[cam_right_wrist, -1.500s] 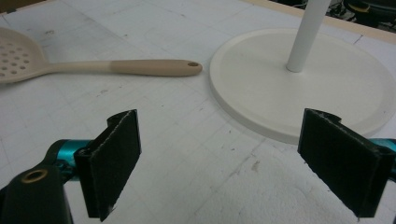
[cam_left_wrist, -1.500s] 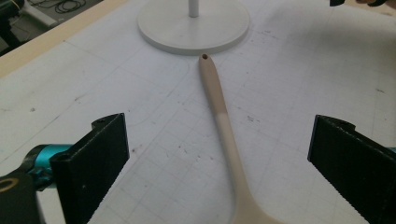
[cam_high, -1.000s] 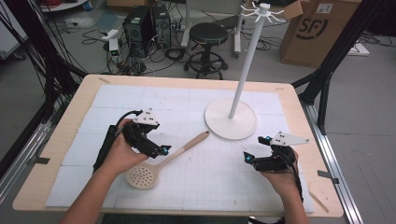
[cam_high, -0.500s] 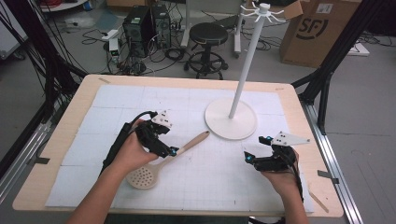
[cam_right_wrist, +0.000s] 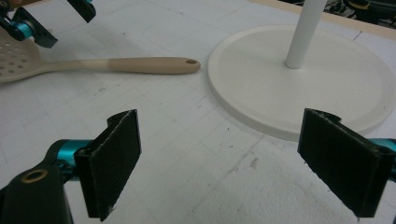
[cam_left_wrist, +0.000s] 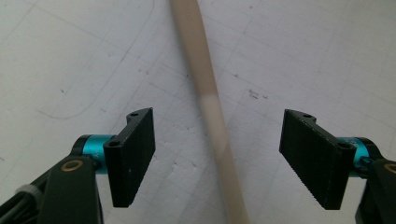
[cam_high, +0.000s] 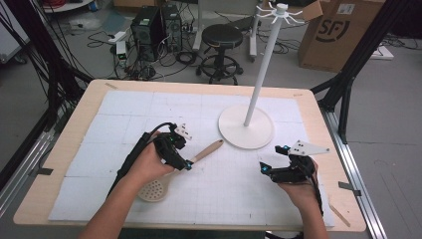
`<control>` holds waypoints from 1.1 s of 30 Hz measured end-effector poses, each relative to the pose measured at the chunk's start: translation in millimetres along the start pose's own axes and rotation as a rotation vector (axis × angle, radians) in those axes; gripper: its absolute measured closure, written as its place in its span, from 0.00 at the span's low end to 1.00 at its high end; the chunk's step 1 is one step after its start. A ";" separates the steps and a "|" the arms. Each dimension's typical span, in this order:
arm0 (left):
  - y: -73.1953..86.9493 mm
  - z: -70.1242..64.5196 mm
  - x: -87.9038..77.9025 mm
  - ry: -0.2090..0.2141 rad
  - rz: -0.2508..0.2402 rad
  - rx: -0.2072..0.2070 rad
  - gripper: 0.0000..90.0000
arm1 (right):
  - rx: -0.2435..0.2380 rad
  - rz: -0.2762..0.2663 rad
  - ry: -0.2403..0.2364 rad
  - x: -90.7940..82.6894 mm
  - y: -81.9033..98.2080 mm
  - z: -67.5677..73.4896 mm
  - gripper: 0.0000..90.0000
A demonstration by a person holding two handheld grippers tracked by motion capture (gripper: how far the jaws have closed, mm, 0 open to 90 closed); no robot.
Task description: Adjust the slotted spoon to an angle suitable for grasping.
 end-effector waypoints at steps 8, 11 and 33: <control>2.3 3.9 10.4 0.015 0.046 -0.021 0.36 | -0.002 0.003 -0.004 0.9 0.7 0.1 0.13; 1.9 4.4 13.9 0.022 0.049 -0.023 0.38 | -0.003 0.005 -0.006 1.9 0.8 0.4 0.13; -2.2 6.7 38.4 0.013 0.120 -0.048 0.43 | -0.002 0.012 -0.020 3.5 1.5 1.6 0.13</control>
Point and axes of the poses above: each handheld gripper's, and its own axes: x roughly forward along the jaws, y roughly out of its underside, z roughly to its left, the point moved 10 cm from there along x, roughly forward along the jaws, and after that the axes turned 10 degrees about z, right-handed, at the moved point
